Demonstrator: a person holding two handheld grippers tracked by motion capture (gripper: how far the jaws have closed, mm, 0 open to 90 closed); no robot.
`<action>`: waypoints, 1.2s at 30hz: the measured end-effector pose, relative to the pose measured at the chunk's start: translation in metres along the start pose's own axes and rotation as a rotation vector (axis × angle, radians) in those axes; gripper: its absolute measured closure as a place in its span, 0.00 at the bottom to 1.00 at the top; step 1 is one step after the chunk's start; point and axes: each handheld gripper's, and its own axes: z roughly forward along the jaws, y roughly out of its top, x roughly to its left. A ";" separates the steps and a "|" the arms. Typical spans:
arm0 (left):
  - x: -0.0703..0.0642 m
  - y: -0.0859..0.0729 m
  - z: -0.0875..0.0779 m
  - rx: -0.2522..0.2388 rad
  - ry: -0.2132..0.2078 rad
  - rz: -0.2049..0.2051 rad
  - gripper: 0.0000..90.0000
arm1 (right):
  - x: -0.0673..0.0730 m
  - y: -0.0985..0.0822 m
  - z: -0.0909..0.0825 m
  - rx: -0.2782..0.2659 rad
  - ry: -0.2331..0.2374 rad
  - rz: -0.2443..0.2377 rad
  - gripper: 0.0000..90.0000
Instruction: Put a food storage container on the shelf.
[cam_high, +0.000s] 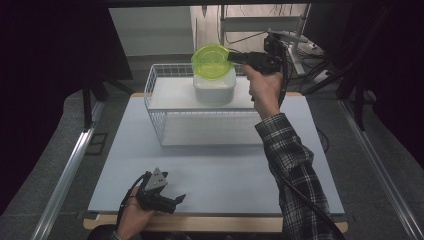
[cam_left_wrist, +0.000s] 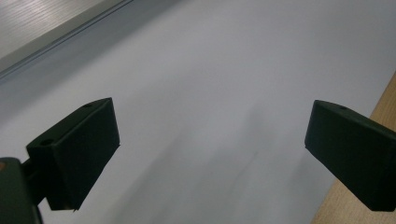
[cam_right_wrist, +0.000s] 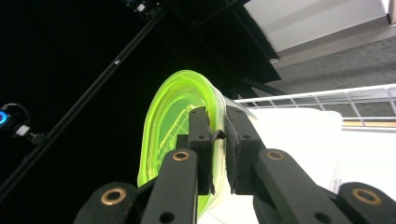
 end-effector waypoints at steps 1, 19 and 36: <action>0.000 0.000 0.000 0.000 0.000 -0.001 0.03 | -0.001 0.000 0.001 -0.001 -0.009 0.002 0.91; 0.000 0.000 0.001 0.008 -0.006 0.006 0.03 | -0.006 0.003 0.013 0.003 -0.068 0.008 0.81; -0.001 0.000 0.001 0.011 -0.008 0.007 0.03 | -0.013 0.005 0.007 0.007 -0.040 -0.127 0.25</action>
